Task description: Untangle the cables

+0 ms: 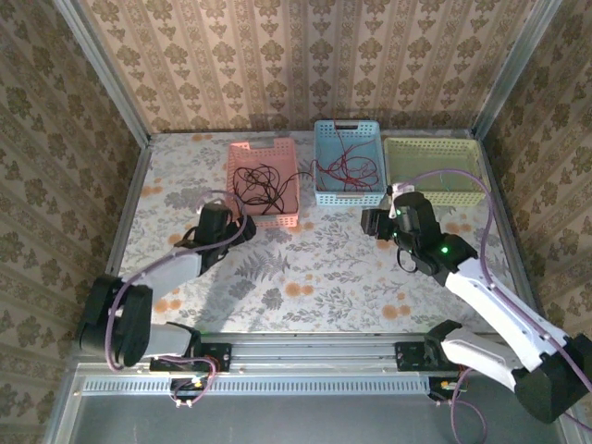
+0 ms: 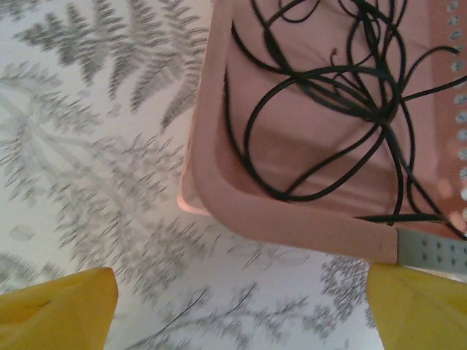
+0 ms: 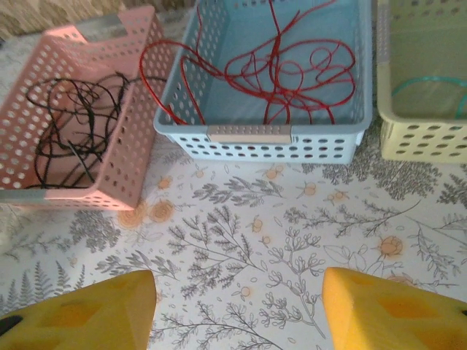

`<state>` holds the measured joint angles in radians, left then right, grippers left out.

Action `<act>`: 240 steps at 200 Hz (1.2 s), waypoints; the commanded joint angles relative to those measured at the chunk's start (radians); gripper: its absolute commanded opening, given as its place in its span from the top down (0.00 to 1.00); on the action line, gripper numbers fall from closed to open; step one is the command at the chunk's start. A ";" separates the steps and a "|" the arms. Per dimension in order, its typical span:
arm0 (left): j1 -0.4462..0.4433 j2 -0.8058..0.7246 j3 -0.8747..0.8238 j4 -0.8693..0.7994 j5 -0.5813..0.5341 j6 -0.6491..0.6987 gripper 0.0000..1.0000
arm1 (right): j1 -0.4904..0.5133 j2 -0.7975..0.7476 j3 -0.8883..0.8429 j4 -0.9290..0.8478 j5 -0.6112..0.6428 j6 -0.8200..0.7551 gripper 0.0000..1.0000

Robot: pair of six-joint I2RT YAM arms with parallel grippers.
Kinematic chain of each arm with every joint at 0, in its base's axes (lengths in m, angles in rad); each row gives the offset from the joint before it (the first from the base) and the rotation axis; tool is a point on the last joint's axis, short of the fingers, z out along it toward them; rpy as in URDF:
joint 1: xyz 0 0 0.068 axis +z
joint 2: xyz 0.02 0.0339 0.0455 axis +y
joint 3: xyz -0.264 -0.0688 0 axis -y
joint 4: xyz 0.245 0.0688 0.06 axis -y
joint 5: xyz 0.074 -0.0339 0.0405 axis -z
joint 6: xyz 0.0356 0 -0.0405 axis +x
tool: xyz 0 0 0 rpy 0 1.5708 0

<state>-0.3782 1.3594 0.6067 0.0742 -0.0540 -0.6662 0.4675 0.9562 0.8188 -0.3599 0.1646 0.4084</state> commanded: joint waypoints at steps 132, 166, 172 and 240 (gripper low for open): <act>-0.155 -0.338 0.192 -0.204 -0.380 0.375 0.00 | 0.005 -0.209 -0.178 0.186 0.157 0.190 0.00; -0.162 -0.447 -0.008 -0.043 -0.547 0.420 0.00 | 0.005 -0.104 -0.448 0.731 0.094 -0.169 0.00; -0.149 -0.453 -0.079 0.076 -0.538 0.513 0.00 | 0.004 -0.090 -0.478 0.814 0.090 -0.277 0.00; 0.172 -0.007 -0.311 0.839 -0.199 0.840 0.00 | -0.231 0.165 -0.523 1.097 -0.085 -0.627 0.00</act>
<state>-0.2600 1.2064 0.2398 0.5900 -0.3416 0.0856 0.3107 1.0393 0.2935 0.5240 0.1352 -0.1299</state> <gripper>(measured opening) 0.999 0.999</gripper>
